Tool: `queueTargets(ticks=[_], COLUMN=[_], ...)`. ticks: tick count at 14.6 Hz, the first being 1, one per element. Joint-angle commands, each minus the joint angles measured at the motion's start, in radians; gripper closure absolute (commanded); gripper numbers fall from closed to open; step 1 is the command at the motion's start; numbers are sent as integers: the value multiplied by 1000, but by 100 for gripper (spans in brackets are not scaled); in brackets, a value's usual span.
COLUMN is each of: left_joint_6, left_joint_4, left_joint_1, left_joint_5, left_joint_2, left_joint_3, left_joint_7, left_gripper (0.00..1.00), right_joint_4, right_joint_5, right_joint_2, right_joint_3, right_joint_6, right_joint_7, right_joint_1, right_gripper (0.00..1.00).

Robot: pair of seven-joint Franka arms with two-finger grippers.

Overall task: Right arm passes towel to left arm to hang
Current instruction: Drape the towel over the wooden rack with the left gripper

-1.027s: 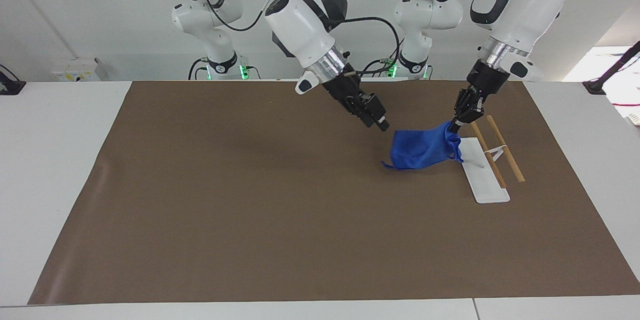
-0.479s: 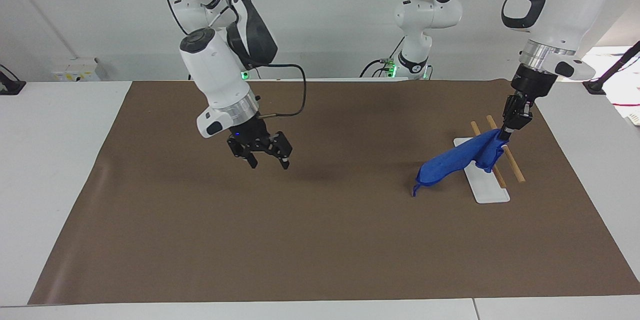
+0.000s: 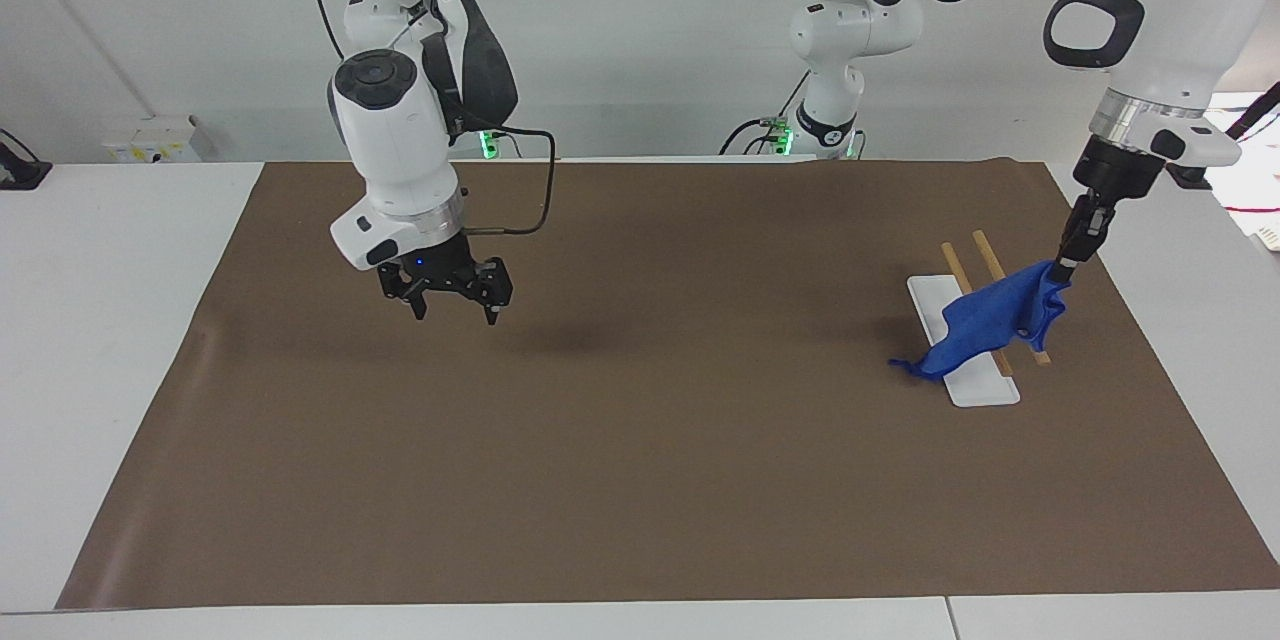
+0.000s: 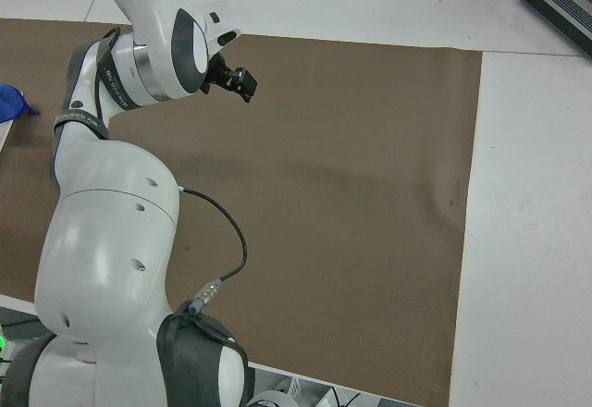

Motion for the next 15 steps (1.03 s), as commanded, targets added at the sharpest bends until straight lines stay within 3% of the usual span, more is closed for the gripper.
queueTargets(ticks=[1,5,11,15], left_joint_6=[44,41,52,69], left_joint_4=[-15,-50,-146,-166], left_joint_1=[31,126,164,180], left_joint_5=[12,12,12,12], left_joint_2=[0,-15,-23,-4], left_joint_3=[-9,-9,-7,-7], left_joint_7=[43,104,187,176], left_gripper=[100,100,100,100], right_joint_4=[-4,-3,28,148], right_joint_5=[-16,-12,7,48], right_joint_2=[-64,-124,-207,-207], right_joint_3=[14,3,-181,-212], right_joint_6=[-74,-151,-297,-456], right_joint_7=[-25,-111,-292,-317], right_joint_1=[-35,-63,-17,-49], right_gripper=[0,0,0,0])
